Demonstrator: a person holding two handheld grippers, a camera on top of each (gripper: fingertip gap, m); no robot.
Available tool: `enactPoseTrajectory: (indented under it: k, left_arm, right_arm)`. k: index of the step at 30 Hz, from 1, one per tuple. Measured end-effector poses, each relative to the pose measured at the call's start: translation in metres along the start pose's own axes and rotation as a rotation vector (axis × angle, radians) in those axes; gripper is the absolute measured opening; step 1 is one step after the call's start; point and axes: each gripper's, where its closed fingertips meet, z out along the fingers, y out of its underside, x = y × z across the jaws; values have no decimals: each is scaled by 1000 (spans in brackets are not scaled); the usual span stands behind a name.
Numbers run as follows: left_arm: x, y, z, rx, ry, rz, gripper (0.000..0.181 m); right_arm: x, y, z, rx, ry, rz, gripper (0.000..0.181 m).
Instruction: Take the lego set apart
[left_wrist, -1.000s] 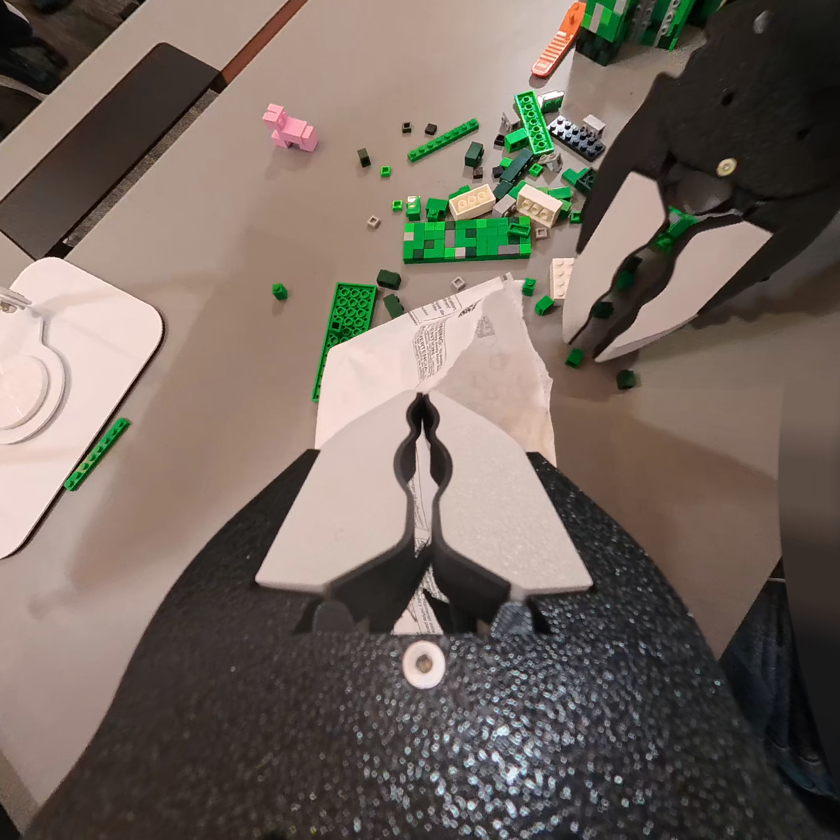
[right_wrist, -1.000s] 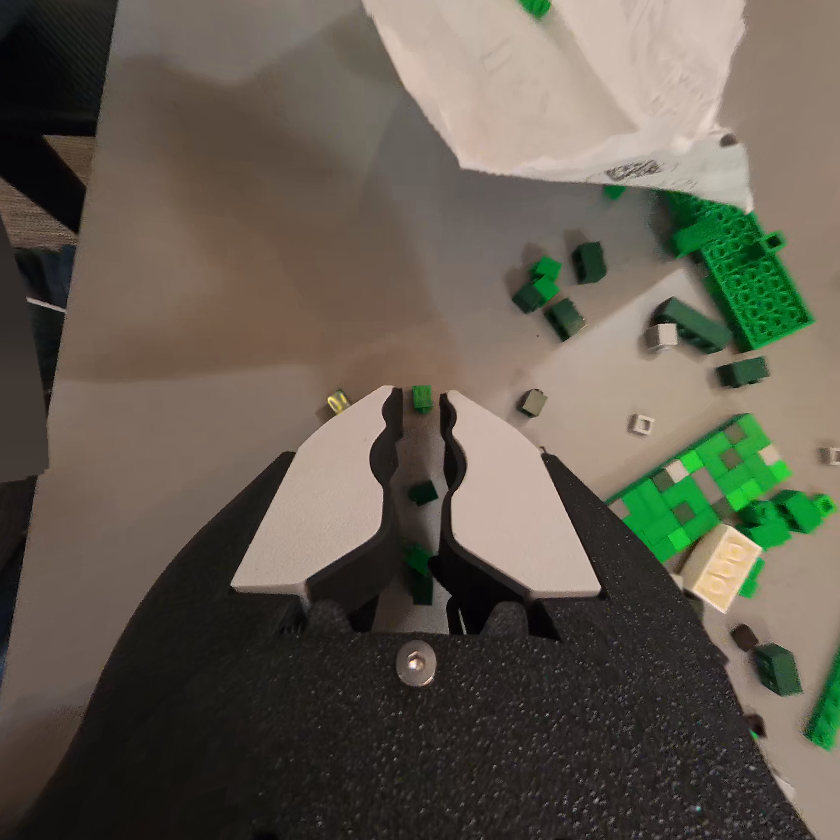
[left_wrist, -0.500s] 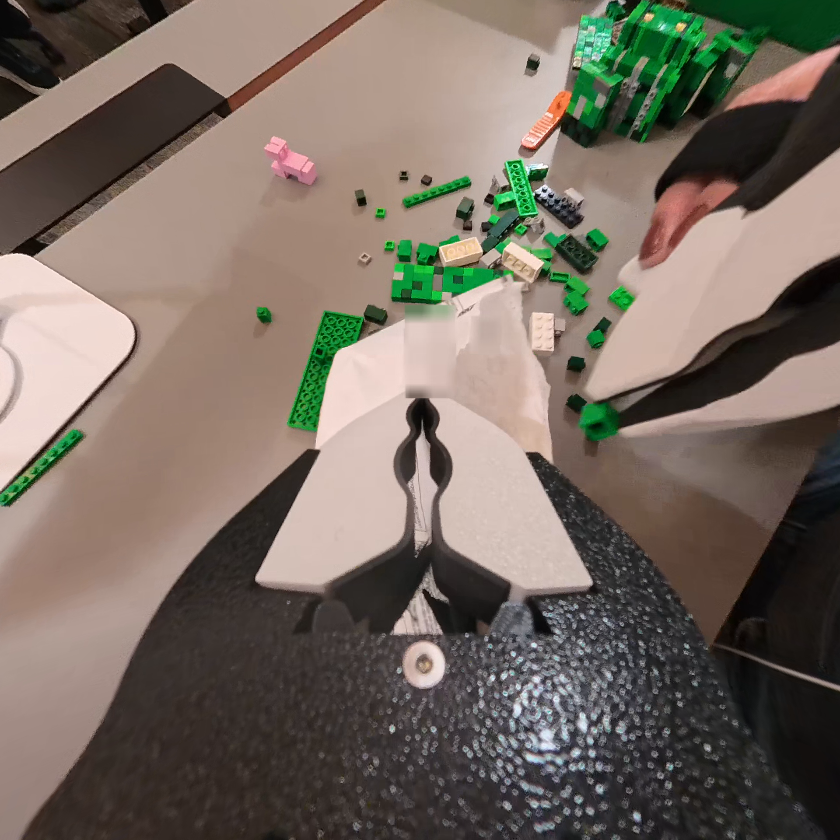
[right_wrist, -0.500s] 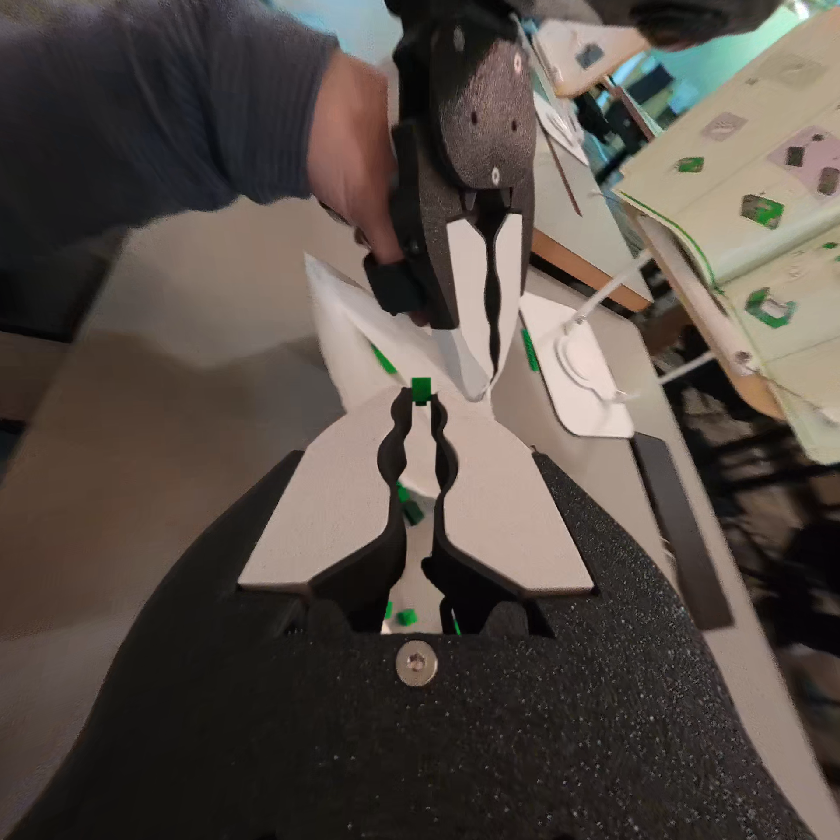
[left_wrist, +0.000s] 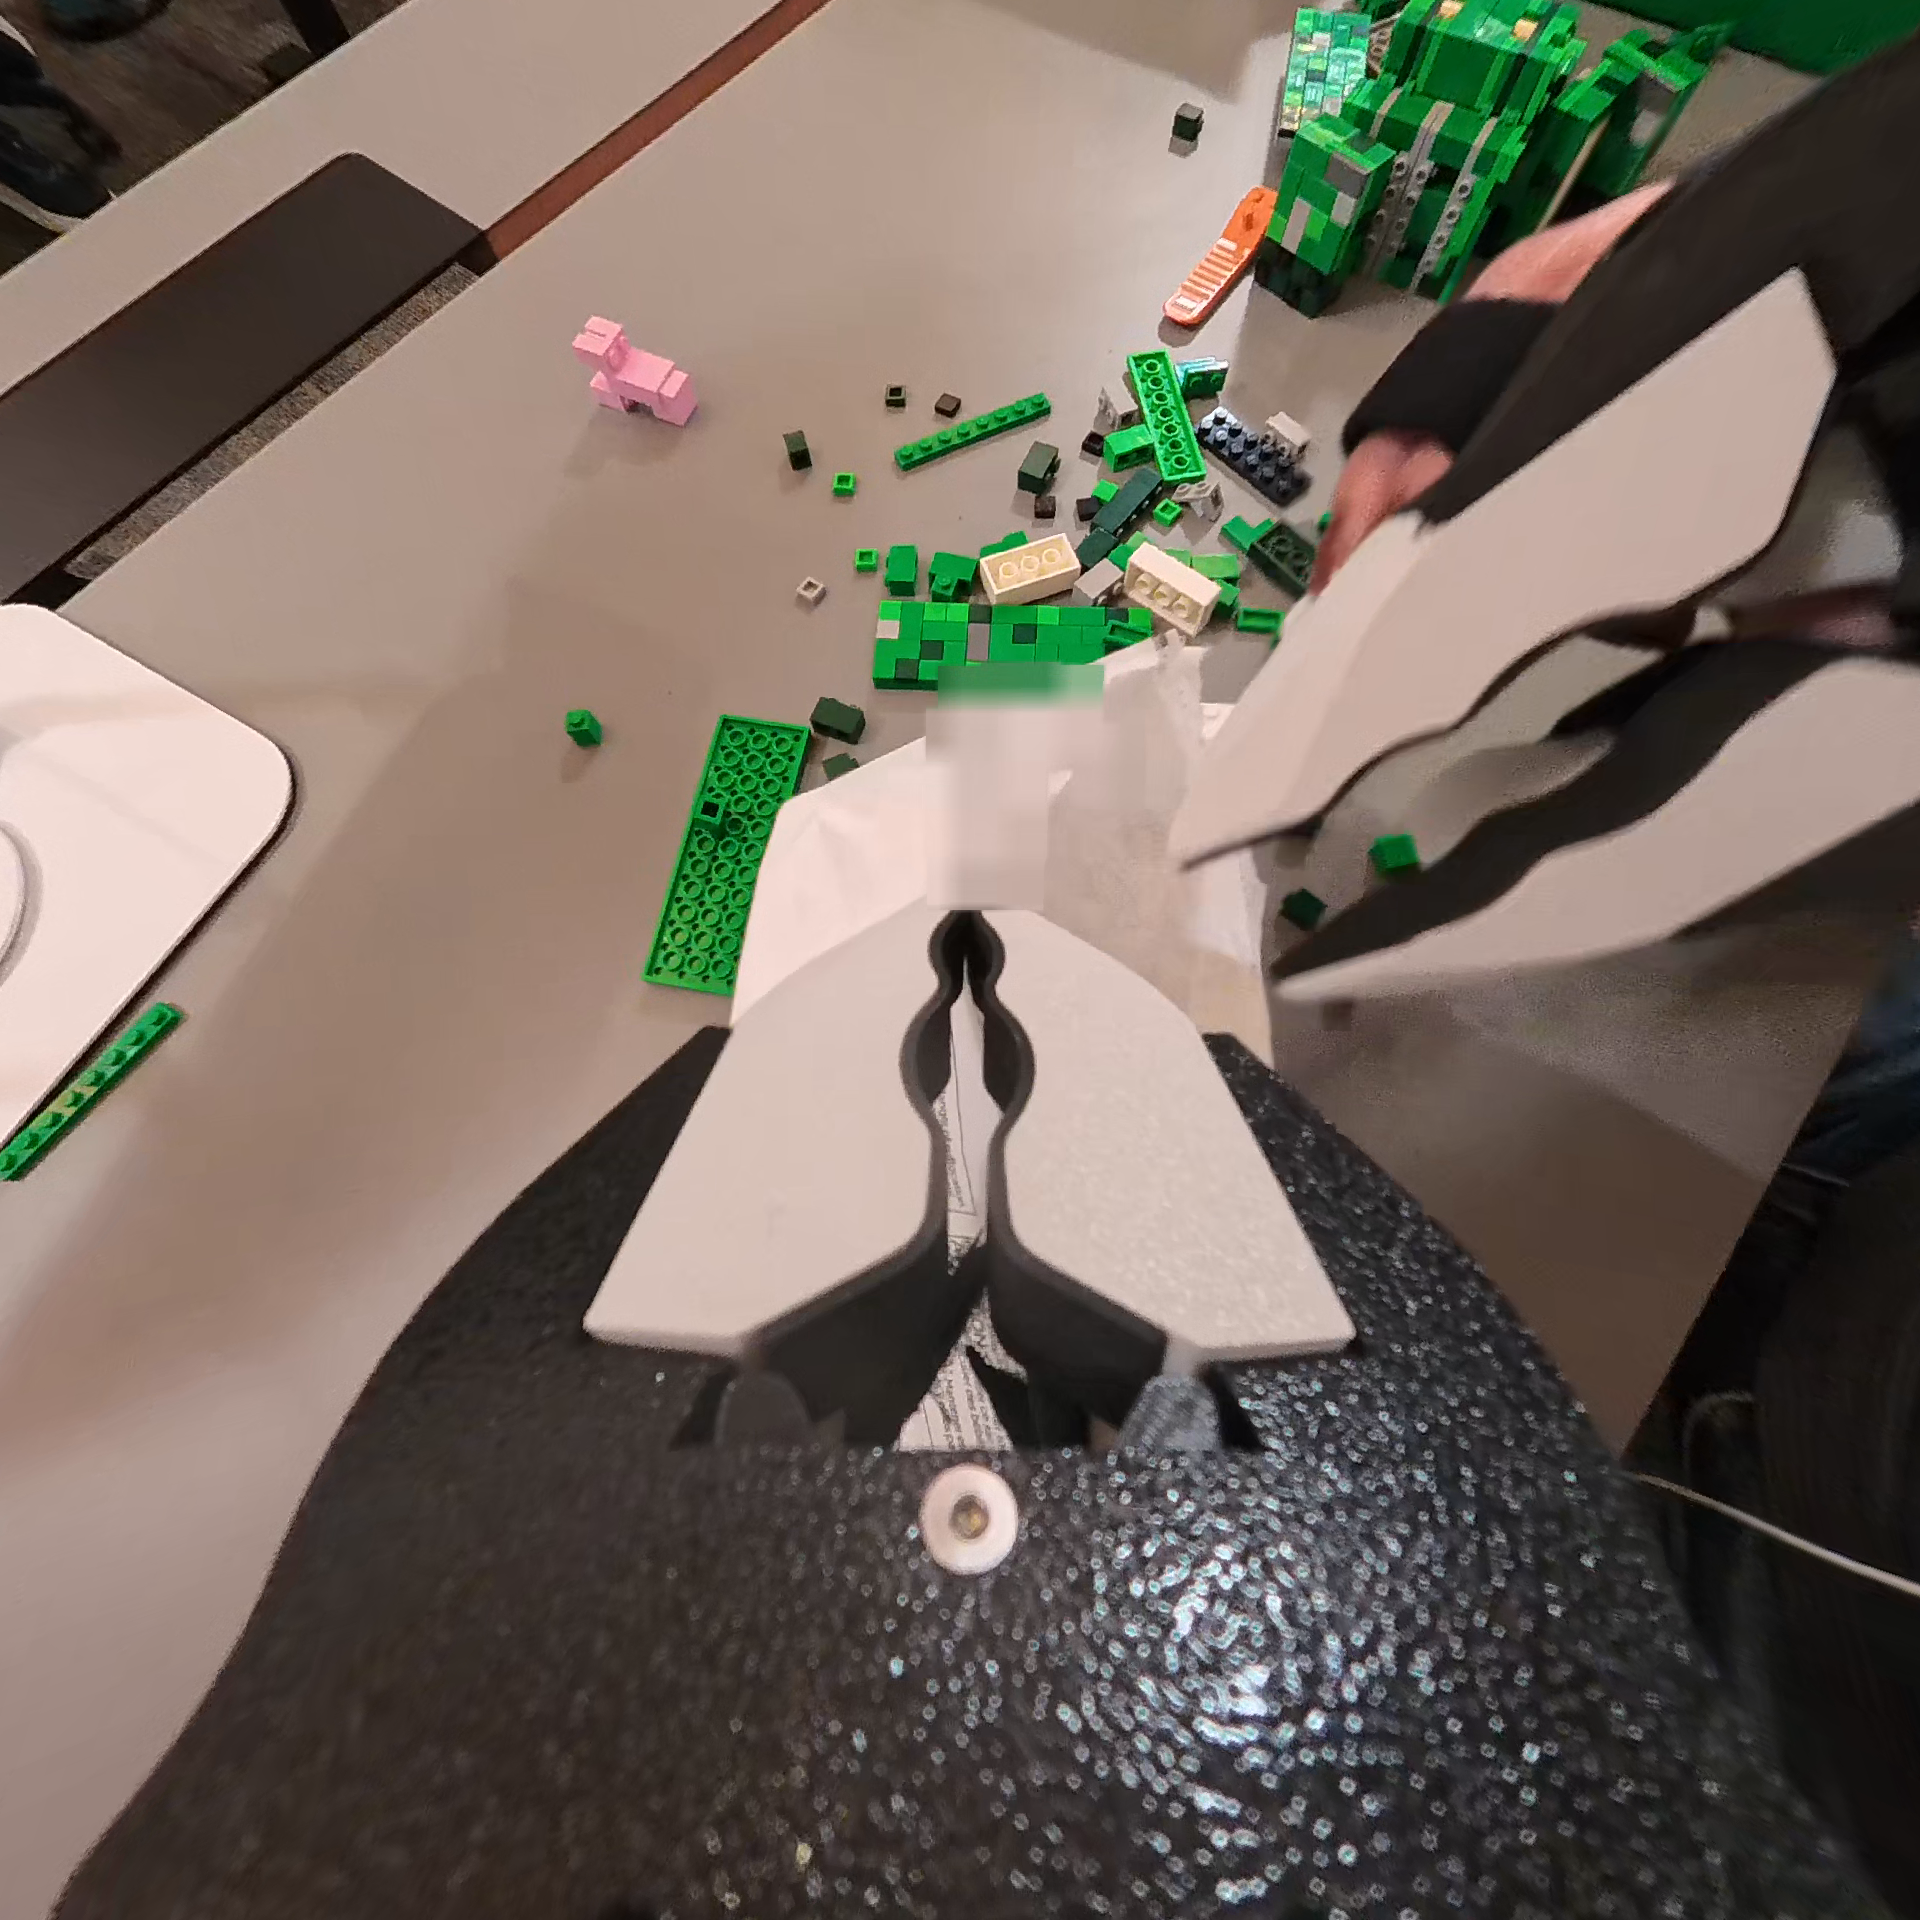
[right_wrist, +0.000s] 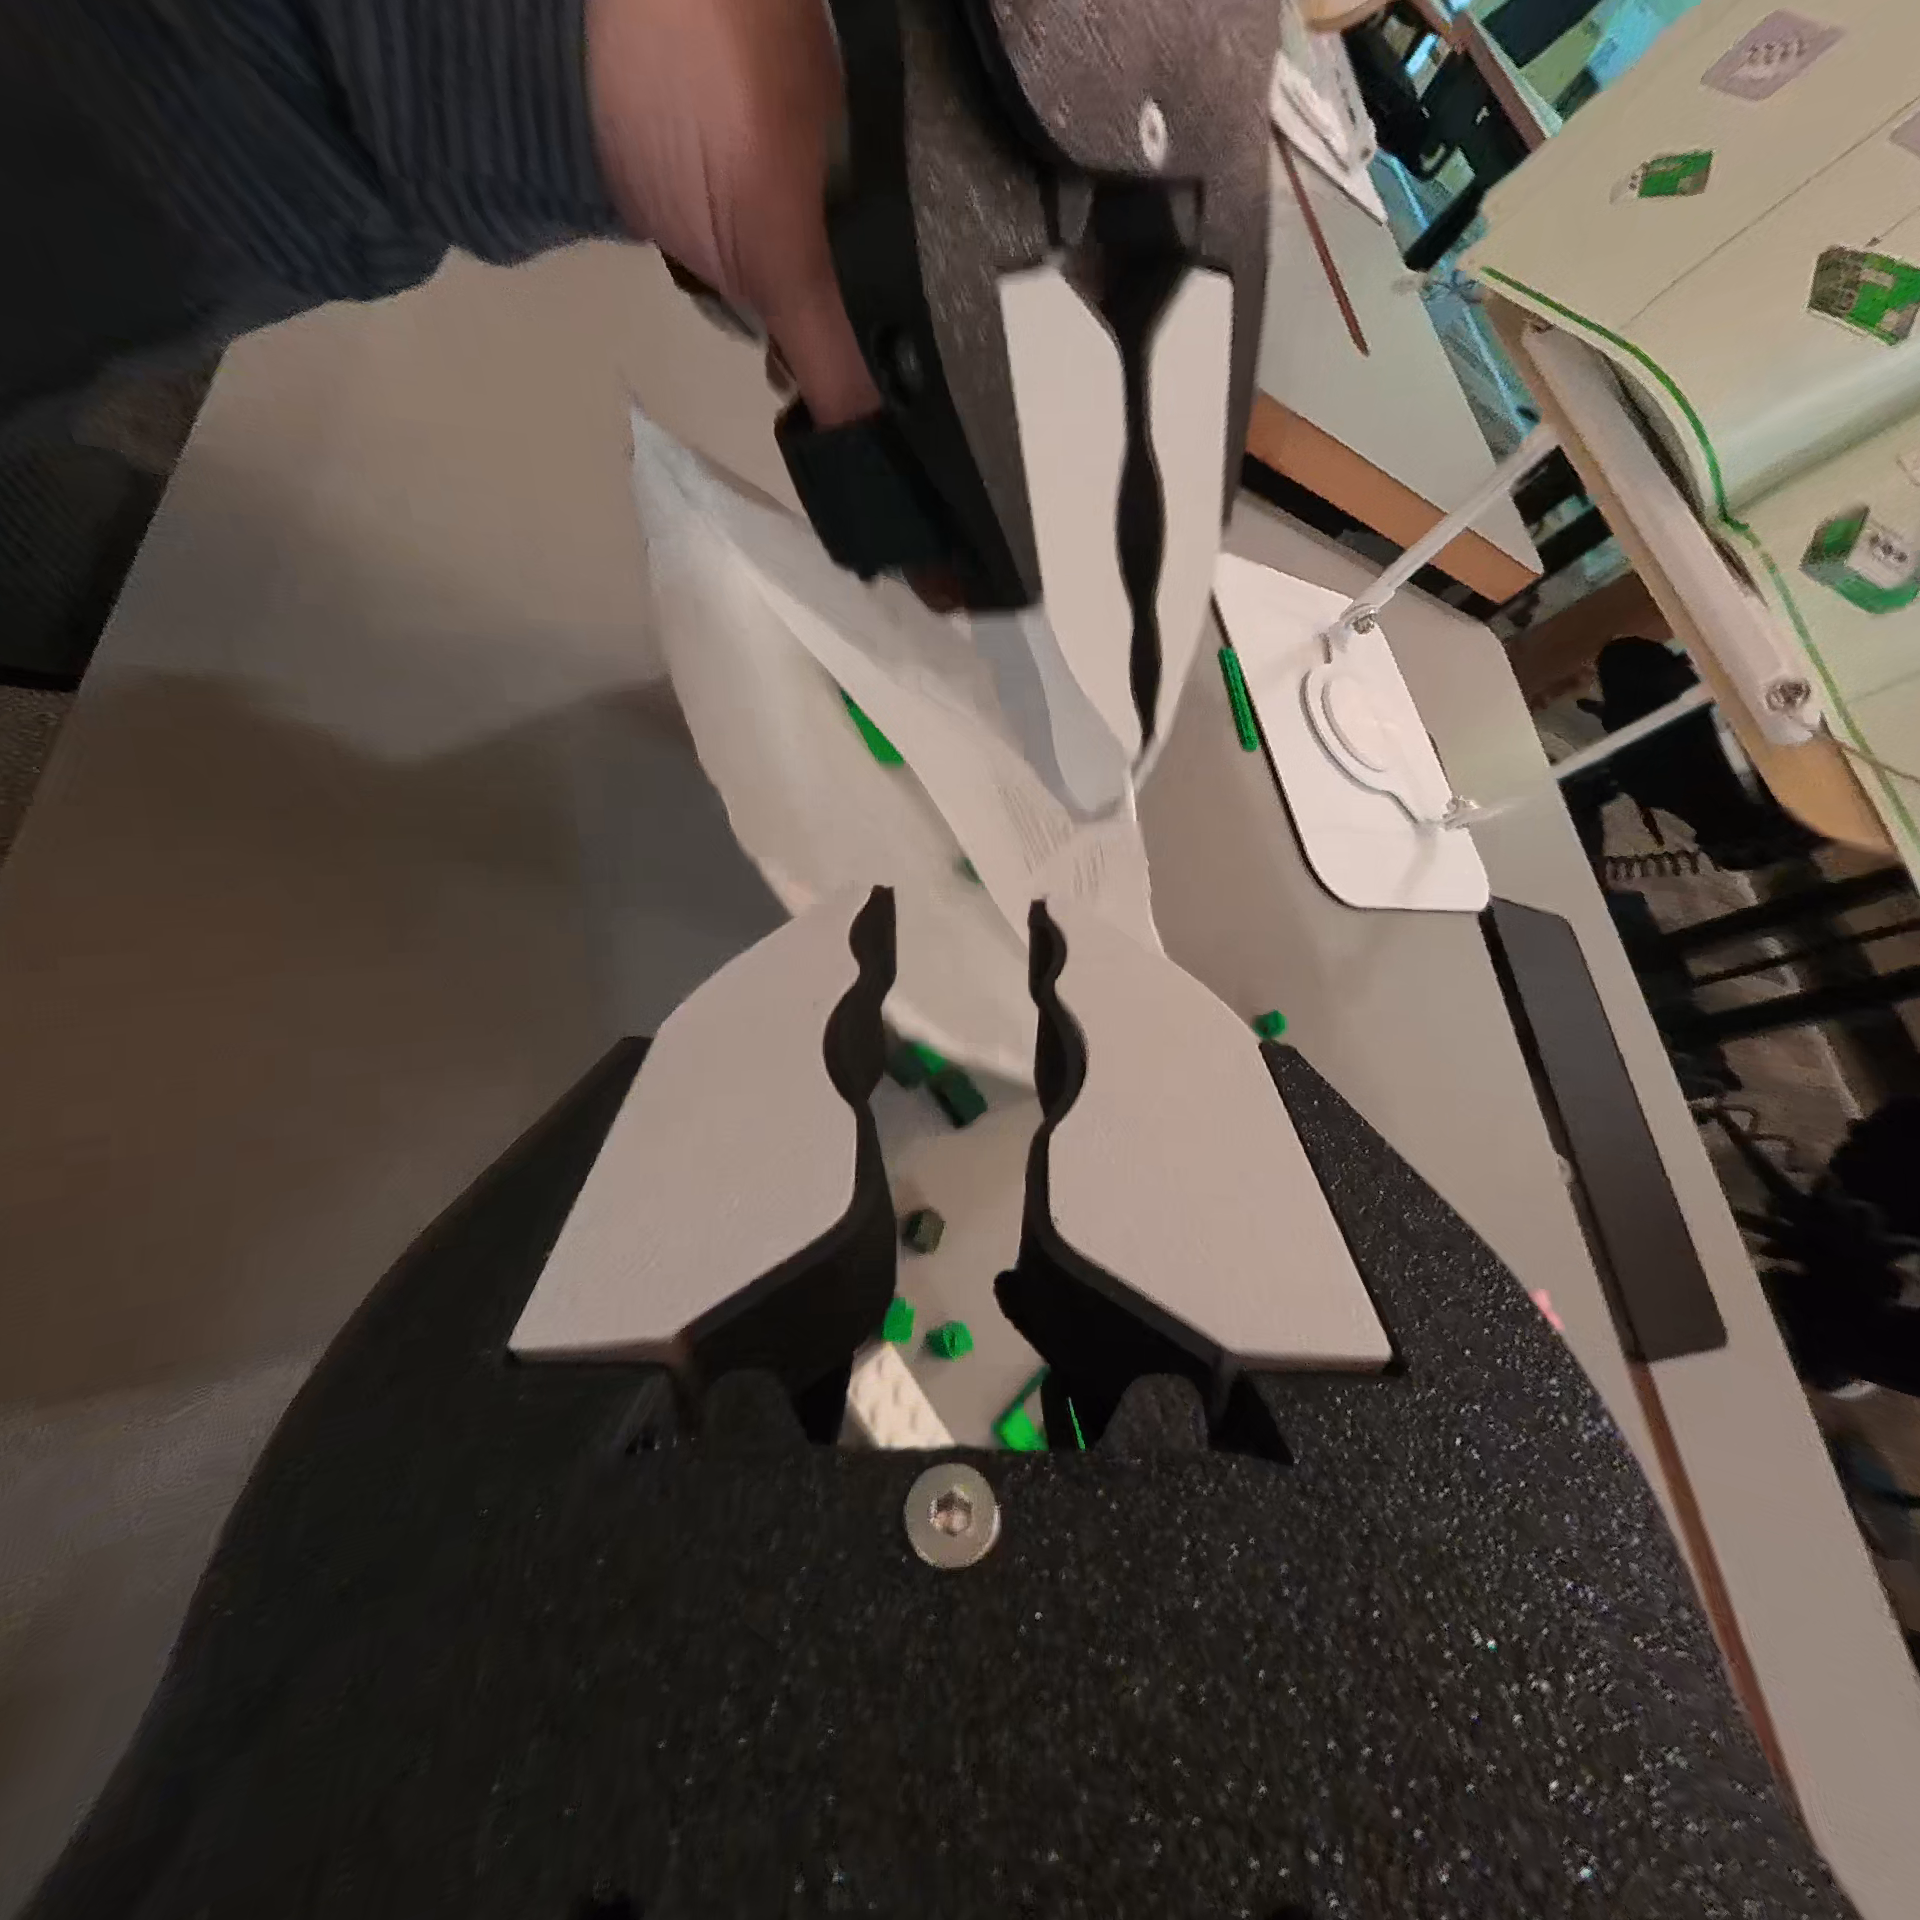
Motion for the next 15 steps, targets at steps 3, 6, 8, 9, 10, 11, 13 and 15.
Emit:
enactPoseTrajectory:
  k: [3,6,8,9,10,11,13,15]
  left_arm:
    - [-5,1,-5,11,-12,-14,0]
    - [-12,3,-9,19,-22,-34,0]
    - [-15,4,-12,26,-28,-44,0]
    - [-17,4,-13,29,-29,-48,0]
    - [-17,4,-13,32,-29,-52,0]
    - [-18,4,-13,35,-29,-55,0]
    - [-17,4,-10,32,-25,-52,0]
    - [-15,4,-6,22,-15,-46,0]
  right_arm:
    - [5,22,-23,22,-45,69,21]
    - [11,56,-45,9,-88,155,21]
    - [14,82,-60,-9,-106,205,21]
    - [12,95,-66,-25,-131,218,19]
    - [8,107,-72,-41,-168,222,18]
    - [2,117,-77,-51,-202,227,16]
    - [-9,128,-82,-63,-275,258,16]
    - [-21,125,-81,-53,-357,285,16]
